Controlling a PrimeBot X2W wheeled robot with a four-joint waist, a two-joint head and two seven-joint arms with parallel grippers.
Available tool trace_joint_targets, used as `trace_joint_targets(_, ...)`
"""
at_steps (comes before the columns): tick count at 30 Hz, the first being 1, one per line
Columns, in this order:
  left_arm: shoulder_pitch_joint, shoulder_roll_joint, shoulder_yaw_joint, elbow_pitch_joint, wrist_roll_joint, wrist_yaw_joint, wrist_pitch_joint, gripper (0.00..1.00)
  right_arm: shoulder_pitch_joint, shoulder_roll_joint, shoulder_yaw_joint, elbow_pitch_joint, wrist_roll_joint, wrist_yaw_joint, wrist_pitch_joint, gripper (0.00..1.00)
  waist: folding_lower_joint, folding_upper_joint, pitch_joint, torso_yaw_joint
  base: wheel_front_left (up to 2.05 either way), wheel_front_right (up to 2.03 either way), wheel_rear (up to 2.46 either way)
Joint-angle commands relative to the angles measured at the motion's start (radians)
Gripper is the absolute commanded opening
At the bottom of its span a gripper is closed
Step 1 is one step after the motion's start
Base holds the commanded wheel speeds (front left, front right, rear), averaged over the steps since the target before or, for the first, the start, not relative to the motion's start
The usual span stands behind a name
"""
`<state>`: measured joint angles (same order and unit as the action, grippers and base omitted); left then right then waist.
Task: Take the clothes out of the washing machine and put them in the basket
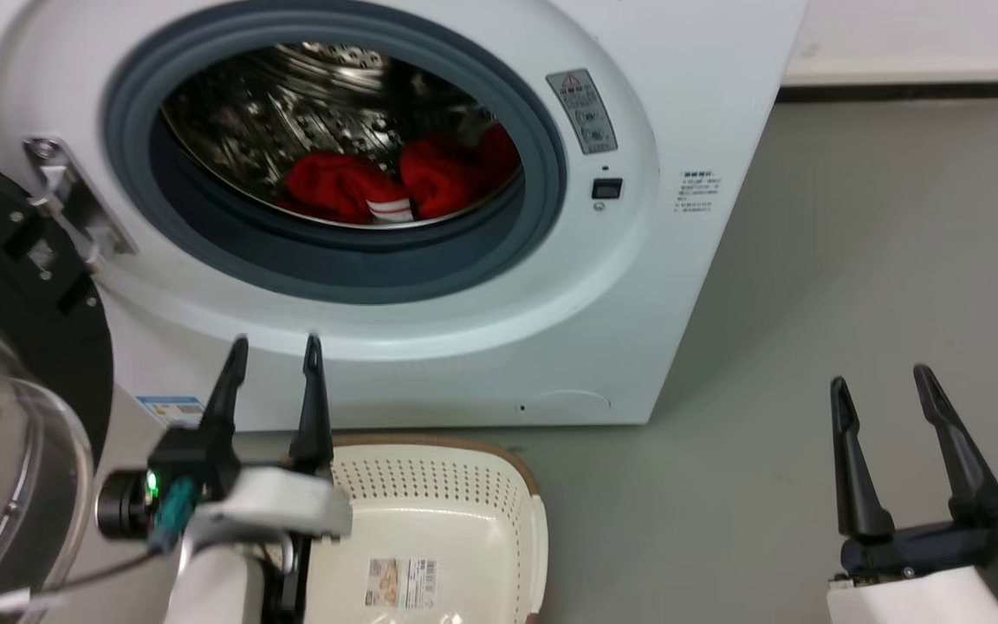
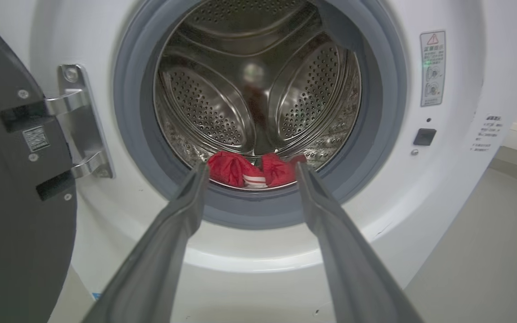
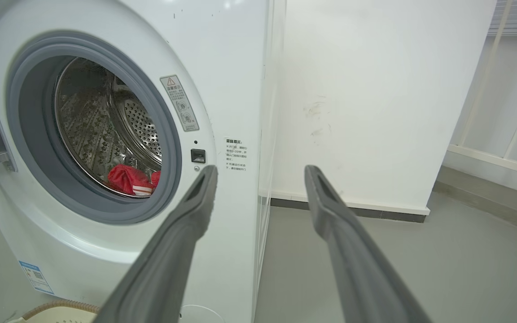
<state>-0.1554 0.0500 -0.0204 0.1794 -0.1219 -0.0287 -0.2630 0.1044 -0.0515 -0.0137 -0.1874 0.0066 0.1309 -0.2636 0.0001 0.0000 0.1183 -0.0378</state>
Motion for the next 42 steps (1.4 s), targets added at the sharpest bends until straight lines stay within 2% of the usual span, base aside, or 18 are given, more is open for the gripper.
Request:
trace_joint_targets(1,-0.046,0.001,0.009,0.031,0.008,-0.009,-0.003,1.00,-0.022,0.003,0.006,-0.005,0.000,0.000,-0.002,1.00,-0.0001,0.0000,0.042,-0.023,0.00,0.00,0.00)
trace_joint_targets(5,-0.197,0.013,0.028,0.174,0.028,-0.028,-0.003,1.00,-0.065,0.003,0.013,-0.012,0.013,0.000,-0.002,1.00,-0.0001,0.0000,0.114,-0.053,0.00,0.00,0.00)
trace_joint_targets(9,-0.373,0.050,0.045,0.327,0.048,-0.030,-0.003,1.00,-0.111,0.002,0.027,-0.021,0.029,0.000,-0.002,1.00,-0.0001,0.0000,0.195,-0.090,0.00,0.00,0.00)
trace_joint_targets(15,-0.658,0.136,0.043,0.593,0.071,-0.038,0.004,1.00,-0.184,0.003,0.029,-0.033,0.061,0.000,-0.002,1.00,-0.0001,0.0000,0.320,-0.149,0.00,0.00,0.00)
trace_joint_targets(19,-0.849,0.205,0.030,0.705,0.091,-0.048,0.043,1.00,-0.243,0.003,0.028,-0.041,0.089,0.000,-0.002,1.00,-0.0001,0.0000,0.409,-0.187,0.00,0.00,0.00)
trace_joint_targets(22,-0.980,0.259,0.016,0.775,0.105,-0.060,0.109,1.00,-0.283,0.003,0.027,-0.046,0.113,0.000,-0.002,1.00,-0.0001,0.0000,0.471,-0.213,0.00,0.00,0.00)
trace_joint_targets(23,-0.980,0.259,0.016,0.775,0.105,-0.060,0.109,1.00,-0.283,0.003,0.027,-0.046,0.113,0.000,-0.002,1.00,-0.0001,0.0000,0.471,-0.213,0.00,0.00,0.00)
trace_joint_targets(25,-1.105,0.309,0.004,0.838,0.110,-0.071,0.189,1.00,-0.315,0.003,0.027,-0.053,0.137,0.000,-0.002,1.00,-0.0001,0.0000,0.525,-0.235,0.00,0.00,0.00)
trace_joint_targets(26,-1.105,0.309,0.004,0.838,0.110,-0.071,0.189,1.00,-0.315,0.003,0.027,-0.053,0.137,0.000,-0.002,1.00,-0.0001,0.0000,0.525,-0.235,0.00,0.00,0.00)
trace_joint_targets(30,-1.230,0.351,-0.029,0.907,0.125,-0.086,0.298,1.00,-0.342,0.003,0.024,-0.054,0.170,0.000,-0.002,1.00,-0.0001,0.0000,0.578,-0.254,0.00,0.00,0.00)
trace_joint_targets(42,-1.456,0.410,-0.124,1.032,0.149,-0.100,0.621,1.00,-0.374,0.003,0.029,-0.056,0.222,0.000,-0.002,1.00,-0.0001,0.0000,0.660,-0.294,0.00,0.00,0.00)
